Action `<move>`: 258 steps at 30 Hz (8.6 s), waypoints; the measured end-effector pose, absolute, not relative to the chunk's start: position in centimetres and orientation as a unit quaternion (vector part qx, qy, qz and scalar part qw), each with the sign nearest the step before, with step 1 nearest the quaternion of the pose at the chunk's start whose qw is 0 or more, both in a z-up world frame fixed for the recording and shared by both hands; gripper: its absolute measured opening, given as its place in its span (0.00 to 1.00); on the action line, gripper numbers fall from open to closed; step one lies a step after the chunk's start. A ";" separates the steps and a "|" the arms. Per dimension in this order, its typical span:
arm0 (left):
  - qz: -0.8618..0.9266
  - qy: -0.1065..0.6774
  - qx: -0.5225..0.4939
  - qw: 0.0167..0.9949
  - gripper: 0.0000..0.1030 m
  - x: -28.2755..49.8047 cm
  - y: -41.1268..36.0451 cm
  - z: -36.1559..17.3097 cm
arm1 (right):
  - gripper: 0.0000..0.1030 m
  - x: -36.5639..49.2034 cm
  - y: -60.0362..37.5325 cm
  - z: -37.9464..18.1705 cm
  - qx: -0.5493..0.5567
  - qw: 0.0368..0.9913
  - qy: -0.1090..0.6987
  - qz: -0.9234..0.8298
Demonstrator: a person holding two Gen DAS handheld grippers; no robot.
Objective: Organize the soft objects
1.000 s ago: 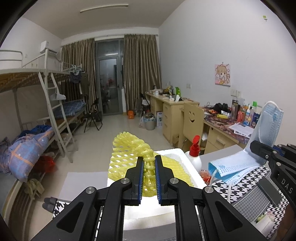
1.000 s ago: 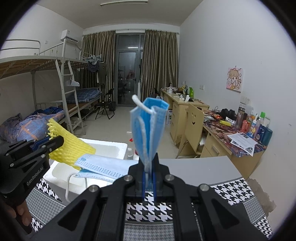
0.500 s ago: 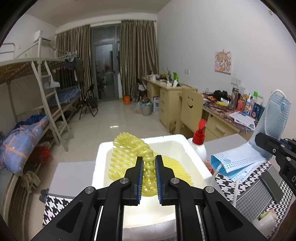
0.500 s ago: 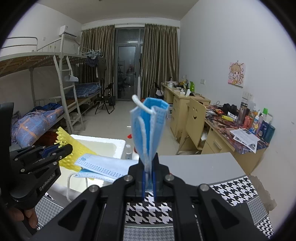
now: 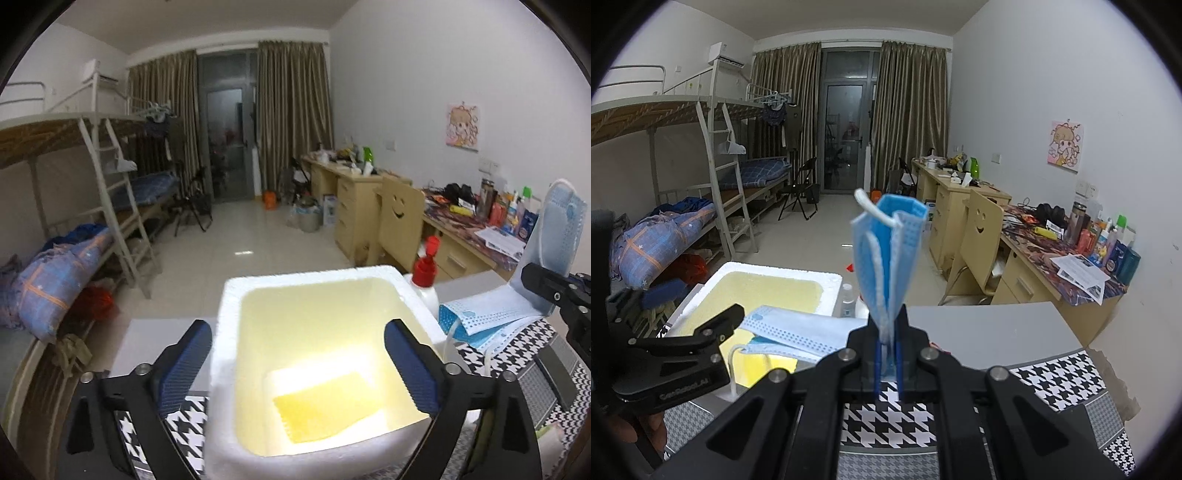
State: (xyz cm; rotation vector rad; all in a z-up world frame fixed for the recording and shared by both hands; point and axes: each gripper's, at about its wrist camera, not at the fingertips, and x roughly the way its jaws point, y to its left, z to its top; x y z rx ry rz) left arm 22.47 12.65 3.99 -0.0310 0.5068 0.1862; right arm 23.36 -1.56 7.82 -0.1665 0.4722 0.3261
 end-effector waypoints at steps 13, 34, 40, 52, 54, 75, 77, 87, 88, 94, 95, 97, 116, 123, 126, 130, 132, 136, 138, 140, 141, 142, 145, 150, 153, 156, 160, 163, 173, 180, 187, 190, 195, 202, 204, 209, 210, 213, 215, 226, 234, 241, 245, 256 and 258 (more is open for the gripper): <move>0.135 0.233 -0.019 0.963 0.98 19.6 15.1 4.6 | 0.08 23.9 0.3 7.8 -0.094 0.949 0.240 0.184; 0.175 0.207 -0.039 0.962 0.99 15.8 17.9 5.2 | 0.08 25.3 4.6 6.9 -0.106 0.934 0.264 0.218; 0.182 0.209 -0.042 0.960 0.99 15.2 18.3 4.7 | 0.08 25.7 5.6 6.3 -0.113 0.926 0.278 0.228; 0.188 0.211 -0.050 0.958 0.99 15.0 19.0 4.3 | 0.61 26.1 6.3 5.8 -0.117 0.920 0.279 0.247; 0.187 0.211 -0.051 0.958 0.99 14.8 19.3 4.3 | 0.72 26.1 6.4 5.8 -0.115 0.919 0.281 0.253; 0.185 0.200 -0.046 0.961 0.99 13.4 17.8 4.9 | 0.84 23.9 4.8 6.9 -0.111 0.924 0.268 0.247; 0.184 0.196 -0.046 0.962 0.99 13.2 17.6 5.2 | 0.84 23.4 4.6 7.2 -0.113 0.926 0.261 0.248; 0.174 0.183 -0.038 0.967 0.99 11.8 15.4 6.7 | 0.84 20.4 2.7 9.1 -0.106 0.932 0.231 0.257; 0.174 0.181 -0.037 0.967 0.99 11.6 15.2 6.9 | 0.84 20.2 2.5 9.1 -0.107 0.933 0.229 0.255; 0.162 0.176 -0.032 0.970 0.99 10.7 13.7 7.3 | 0.84 19.1 1.2 9.7 -0.099 0.937 0.221 0.253; 0.159 0.175 -0.031 0.971 0.99 10.6 13.4 7.3 | 0.84 18.7 0.9 9.8 -0.096 0.937 0.220 0.253; 0.152 0.172 -0.031 0.973 0.99 10.2 12.8 7.5 | 0.84 18.1 0.4 10.0 -0.093 0.939 0.214 0.254; 0.128 0.162 -0.026 0.978 0.99 7.7 10.2 7.8 | 0.88 14.6 -3.5 9.9 -0.084 0.951 0.191 0.230; 0.111 0.152 -0.024 0.982 0.99 6.4 8.8 8.1 | 0.89 13.4 -4.9 10.0 -0.079 0.953 0.184 0.227; 0.101 0.148 -0.020 0.984 0.99 6.0 8.4 8.2 | 0.89 12.8 -5.4 9.9 -0.080 0.953 0.184 0.225; 0.090 0.145 -0.018 0.985 0.99 5.6 7.7 8.1 | 0.89 12.1 -6.1 9.8 -0.078 0.956 0.182 0.217; 0.086 0.146 -0.019 0.985 0.99 5.5 7.5 8.0 | 0.89 11.9 -6.6 9.8 -0.071 0.957 0.183 0.215; 0.075 0.142 -0.018 0.987 0.99 5.3 7.0 7.9 | 0.89 12.0 -7.7 9.7 -0.065 0.959 0.185 0.206; 0.071 0.139 -0.018 0.988 0.99 5.3 6.6 7.9 | 0.89 11.7 -8.0 9.7 -0.066 0.960 0.184 0.198; 0.065 0.141 -0.014 0.988 0.99 5.4 6.3 7.8 | 0.89 11.4 -8.4 9.6 -0.065 0.961 0.184 0.196; 0.064 0.141 -0.013 0.988 0.99 5.4 6.1 7.7 | 0.89 11.2 -8.6 9.5 -0.062 0.961 0.184 0.195; 0.063 0.141 -0.014 0.988 0.99 5.4 6.0 7.6 | 0.89 11.1 -8.8 9.5 -0.060 0.961 0.184 0.196; 0.056 0.140 -0.017 0.988 0.99 5.2 5.5 7.5 | 0.89 10.5 -9.3 9.5 -0.058 0.963 0.180 0.193; 0.048 0.134 -0.018 0.990 0.99 4.7 4.7 7.3 | 0.89 10.0 -10.1 9.0 -0.062 0.967 0.172 0.177; 0.042 0.134 -0.021 0.990 0.99 4.4 4.3 7.1 | 0.89 9.8 -10.7 8.7 -0.060 0.968 0.173 0.174; 0.039 0.134 -0.016 0.990 0.99 4.3 3.8 6.9 | 0.89 9.7 -11.3 8.5 -0.055 0.969 0.174 0.169; 0.035 0.135 -0.013 0.990 0.99 4.2 3.0 6.4 | 0.89 9.5 -12.2 7.9 -0.050 0.970 0.173 0.163; 0.028 0.141 -0.015 0.989 0.99 4.5 2.5 6.1 | 0.89 9.4 -12.7 7.4 -0.046 0.970 0.176 0.161; 0.016 0.143 -0.019 0.989 0.99 4.7 1.5 5.0 | 0.89 9.0 -14.2 5.9 -0.037 0.972 0.182 0.144; 0.000 0.145 -0.024 0.989 0.99 4.9 0.7 4.3 | 0.89 9.1 -15.3 5.4 -0.031 0.972 0.188 0.135; -0.003 0.142 -0.014 0.990 0.99 5.3 -0.3 3.8 | 0.89 9.2 -16.2 4.7 -0.027 0.974 0.190 0.119; -0.005 0.147 -0.016 0.989 0.99 5.7 -0.5 3.4 | 0.89 9.2 -16.7 4.4 -0.026 0.974 0.194 0.113; -0.011 0.153 -0.018 0.988 0.99 6.3 -1.1 2.9 | 0.89 9.1 -17.4 4.1 -0.025 0.975 0.194 0.107; -0.025 0.159 -0.022 0.987 0.99 6.7 -1.9 2.3 | 0.89 9.1 -18.3 3.6 -0.026 0.976 0.194 0.096; -0.026 0.162 -0.022 0.986 0.99 7.0 -2.2 2.1 | 0.89 9.2 -18.7 3.5 -0.024 0.976 0.197 0.092; -0.030 0.173 -0.024 0.984 0.99 7.7 -2.8 1.5 | 0.89 9.4 -19.5 3.0 -0.021 0.975 0.202 0.087; -0.031 0.176 -0.023 0.984 0.99 7.8 -2.9 1.3 | 0.89 9.5 -19.6 2.9 -0.020 0.975 0.203 0.086; -0.037 0.180 -0.023 0.983 0.99 8.1 -3.3 0.9 | 0.89 9.7 -20.3 2.7 -0.019 0.975 0.205 0.080; -0.042 0.180 -0.025 0.982 0.99 8.2 -3.5 0.8 | 0.89 9.8 -20.4 2.6 -0.020 0.975 0.207 0.076; -0.052 0.205 -0.019 0.977 0.99 9.4 -4.9 -0.9 | 0.89 10.4 -21.6 1.3 -0.023 0.974 0.217 0.062; -0.052 0.226 -0.014 0.973 0.99 10.8 -5.6 -2.3 | 0.89 11.1 -22.4 0.1 -0.020 0.971 0.232 0.054; -0.058 0.247 -0.011 0.967 0.99 11.7 -6.2 -3.4 | 0.89 11.6 -22.8 -0.8 -0.021 0.968 0.245 0.054; -0.061 0.257 -0.007 0.964 0.99 12.1 -6.7 -4.0 | 0.89 12.1 -23.2 -1.4 -0.012 0.965 0.257 0.055; -0.059 0.279 -0.005 0.958 0.99 13.2 -6.8 -5.4 | 0.89 12.4 -22.0 -2.7 -0.032 0.960 0.268 0.071; -0.059 0.283 -0.006 0.957 0.99 13.4 -6.7 -5.7 | 0.89 12.5 -21.7 -3.0 -0.038 0.959 0.270 0.074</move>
